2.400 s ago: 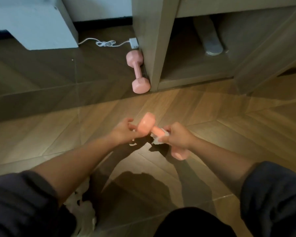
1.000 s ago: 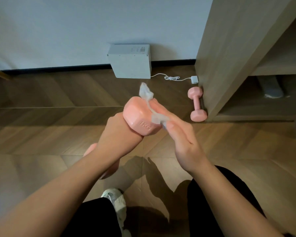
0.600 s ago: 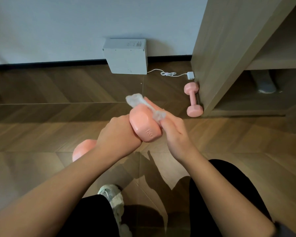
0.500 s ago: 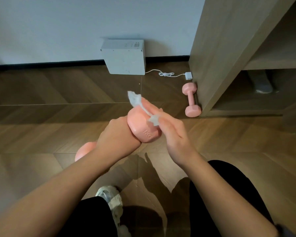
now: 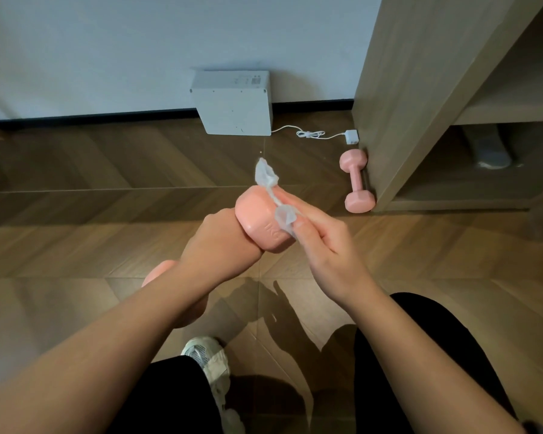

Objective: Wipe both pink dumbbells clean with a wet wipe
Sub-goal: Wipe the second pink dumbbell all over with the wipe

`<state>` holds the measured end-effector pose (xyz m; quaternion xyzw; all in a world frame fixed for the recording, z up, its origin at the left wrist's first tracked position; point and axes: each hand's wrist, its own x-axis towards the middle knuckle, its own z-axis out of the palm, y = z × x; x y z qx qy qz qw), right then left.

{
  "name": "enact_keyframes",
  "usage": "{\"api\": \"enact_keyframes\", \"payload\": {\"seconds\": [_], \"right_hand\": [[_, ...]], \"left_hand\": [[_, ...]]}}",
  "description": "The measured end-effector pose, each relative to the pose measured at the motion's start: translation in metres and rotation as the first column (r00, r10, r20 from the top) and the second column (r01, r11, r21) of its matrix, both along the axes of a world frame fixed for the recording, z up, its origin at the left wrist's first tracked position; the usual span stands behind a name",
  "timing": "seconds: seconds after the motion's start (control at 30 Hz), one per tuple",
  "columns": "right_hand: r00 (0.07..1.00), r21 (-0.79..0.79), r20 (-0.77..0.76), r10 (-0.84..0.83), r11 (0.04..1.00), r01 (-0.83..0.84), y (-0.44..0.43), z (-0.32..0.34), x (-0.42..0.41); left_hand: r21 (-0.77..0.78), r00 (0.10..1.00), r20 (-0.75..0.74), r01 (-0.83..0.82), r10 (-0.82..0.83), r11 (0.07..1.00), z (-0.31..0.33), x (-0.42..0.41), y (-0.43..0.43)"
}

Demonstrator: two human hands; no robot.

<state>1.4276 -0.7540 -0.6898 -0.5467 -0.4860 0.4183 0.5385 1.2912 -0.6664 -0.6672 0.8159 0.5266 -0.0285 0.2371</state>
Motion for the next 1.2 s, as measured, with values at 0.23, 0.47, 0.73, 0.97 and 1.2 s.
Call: {"api": "enact_keyframes", "payload": {"seconds": [0.23,0.47,0.73,0.97,1.2], "right_hand": [[0.995,0.094,0.074,0.064,0.993,-0.071,-0.001,0.003,-0.004],[0.999,0.008,0.035,0.010,1.000,-0.010,-0.004,-0.001,-0.004],[0.993,0.164,0.107,0.047,0.984,-0.064,-0.006,0.002,-0.004],[0.991,0.145,0.126,-0.038,0.989,0.019,-0.015,-0.013,0.007],[0.986,-0.133,-0.150,-0.071,0.990,0.051,-0.011,-0.006,0.017]], "left_hand": [[-0.057,0.998,0.005,0.068,-0.068,0.996,0.004,0.003,-0.004],[-0.166,0.983,0.134,-0.106,0.129,0.980,0.005,0.003,-0.005],[-0.188,0.993,0.113,0.046,-0.025,0.981,0.001,0.006,-0.013],[-0.468,0.829,0.374,-0.219,0.417,0.856,0.005,0.005,-0.016],[-0.309,0.870,0.460,-0.031,0.178,0.951,0.007,0.015,-0.025]]}}
